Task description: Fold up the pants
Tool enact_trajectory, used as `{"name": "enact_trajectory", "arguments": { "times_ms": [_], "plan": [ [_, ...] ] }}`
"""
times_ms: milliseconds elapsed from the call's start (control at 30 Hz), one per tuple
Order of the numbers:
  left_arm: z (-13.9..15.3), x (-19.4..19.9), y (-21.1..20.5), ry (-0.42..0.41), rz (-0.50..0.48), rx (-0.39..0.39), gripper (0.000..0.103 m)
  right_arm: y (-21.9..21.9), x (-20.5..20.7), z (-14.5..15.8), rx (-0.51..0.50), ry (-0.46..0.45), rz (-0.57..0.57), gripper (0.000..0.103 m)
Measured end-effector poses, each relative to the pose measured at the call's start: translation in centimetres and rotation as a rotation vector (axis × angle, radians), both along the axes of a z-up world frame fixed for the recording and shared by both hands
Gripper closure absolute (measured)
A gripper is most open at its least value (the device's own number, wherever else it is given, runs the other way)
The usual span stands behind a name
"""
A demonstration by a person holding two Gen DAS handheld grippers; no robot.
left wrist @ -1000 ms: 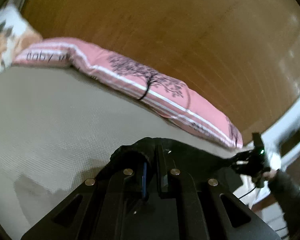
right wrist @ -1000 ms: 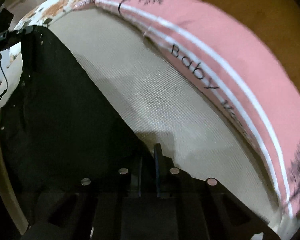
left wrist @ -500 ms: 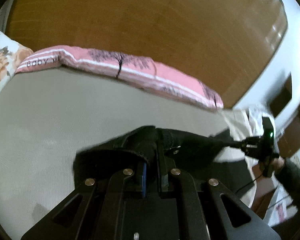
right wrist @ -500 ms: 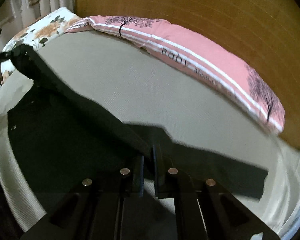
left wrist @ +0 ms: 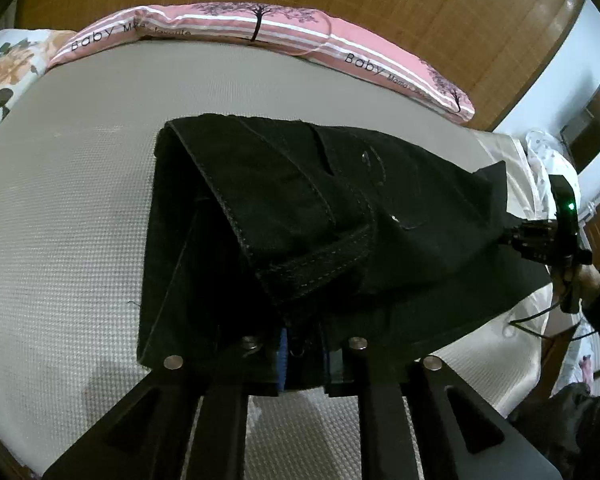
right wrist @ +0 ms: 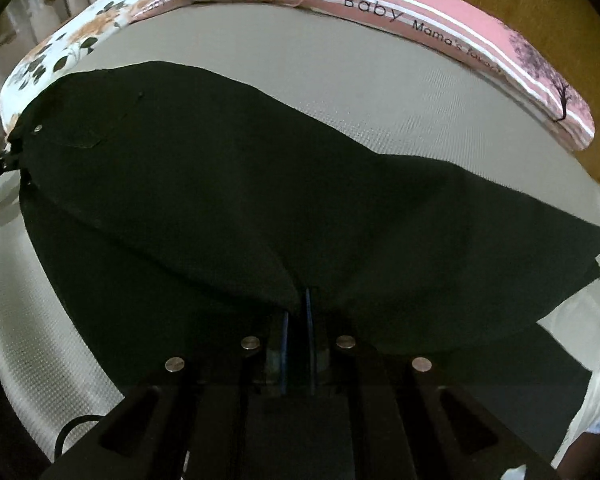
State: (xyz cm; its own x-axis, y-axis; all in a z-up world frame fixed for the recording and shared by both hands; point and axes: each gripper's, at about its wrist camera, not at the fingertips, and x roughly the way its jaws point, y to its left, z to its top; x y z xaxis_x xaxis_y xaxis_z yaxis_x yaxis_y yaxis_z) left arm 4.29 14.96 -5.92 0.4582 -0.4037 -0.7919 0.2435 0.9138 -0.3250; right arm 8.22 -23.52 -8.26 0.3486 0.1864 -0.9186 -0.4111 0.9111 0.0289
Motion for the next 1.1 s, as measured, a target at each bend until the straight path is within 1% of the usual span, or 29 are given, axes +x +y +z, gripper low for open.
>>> {"name": "enact_trajectory", "arguments": {
  "times_ms": [67, 133, 167, 200, 233, 300, 333, 367, 400, 433, 533, 600, 700, 767, 800, 900, 1000, 1067, 1100],
  "plan": [
    [0.2, 0.0, 0.1, 0.027, 0.017, 0.003, 0.076, 0.0, -0.3, 0.2, 0.004, -0.012, -0.014, 0.091],
    [0.3, -0.2, 0.4, 0.073, 0.045, 0.004, 0.067, -0.2, -0.6, 0.7, 0.011, -0.026, -0.035, 0.079],
    [0.4, -0.4, 0.6, 0.101, 0.056, -0.011, 0.062, -0.1, -0.9, 1.0, 0.029, -0.031, -0.040, 0.071],
    [0.5, -0.8, 0.9, 0.124, 0.073, -0.031, 0.061, -0.2, -1.2, 1.2, 0.038, -0.040, -0.048, 0.065],
    [0.5, -1.1, 1.2, 0.139, 0.088, -0.055, 0.060, 0.0, -1.4, 1.6, 0.043, -0.045, -0.055, 0.063],
    [0.6, -1.8, 1.9, 0.181, 0.135, -0.146, 0.057, 0.1, -2.0, 2.3, 0.058, -0.052, -0.059, 0.061],
    [0.5, -2.1, 2.1, 0.195, 0.155, -0.181, 0.057, 0.1, -2.3, 2.6, 0.075, -0.055, -0.066, 0.059],
    [0.3, -2.4, 2.4, 0.210, 0.180, -0.228, 0.056, -0.2, -2.7, 2.9, 0.092, -0.061, -0.075, 0.055],
    [-0.1, -2.6, 2.6, 0.229, 0.213, -0.264, 0.056, -0.6, -3.1, 3.3, 0.118, -0.071, -0.088, 0.053],
    [-0.4, -2.6, 2.6, 0.244, 0.237, -0.283, 0.056, -0.9, -3.3, 3.4, 0.141, -0.069, -0.101, 0.052],
    [-1.0, -3.2, 2.9, 0.252, 0.314, -0.339, 0.056, -1.7, -3.6, 3.6, 0.217, -0.045, -0.151, 0.052],
    [-1.1, -4.0, 3.5, 0.245, 0.371, -0.379, 0.056, -2.3, -3.8, 3.4, 0.238, -0.034, -0.176, 0.052],
    [-0.8, -5.2, 4.3, 0.211, 0.430, -0.360, 0.056, -2.9, -4.4, 2.8, 0.255, -0.023, -0.212, 0.052],
    [-0.2, -5.6, 4.3, 0.184, 0.430, -0.334, 0.053, -3.1, -4.5, 2.5, 0.272, -0.016, -0.232, 0.052],
    [0.1, -5.9, 4.2, 0.182, 0.422, -0.337, 0.053, -3.1, -4.8, 2.3, 0.279, -0.012, -0.238, 0.052],
    [-0.1, -5.9, 3.9, 0.190, 0.419, -0.402, 0.053, -3.2, -4.7, 2.1, 0.291, -0.013, -0.249, 0.052],
    [-1.5, -4.7, 3.4, 0.251, 0.436, -0.482, 0.053, -2.8, -4.5, 2.1, 0.288, -0.022, -0.244, 0.052],
    [-2.0, -4.0, 3.1, 0.277, 0.447, -0.541, 0.053, -2.7, -4.4, 2.1, 0.298, -0.019, -0.244, 0.052],
    [-2.1, -3.8, 3.0, 0.293, 0.454, -0.557, 0.053, -2.7, -4.4, 2.0, 0.302, -0.017, -0.248, 0.052]
  ]
}}
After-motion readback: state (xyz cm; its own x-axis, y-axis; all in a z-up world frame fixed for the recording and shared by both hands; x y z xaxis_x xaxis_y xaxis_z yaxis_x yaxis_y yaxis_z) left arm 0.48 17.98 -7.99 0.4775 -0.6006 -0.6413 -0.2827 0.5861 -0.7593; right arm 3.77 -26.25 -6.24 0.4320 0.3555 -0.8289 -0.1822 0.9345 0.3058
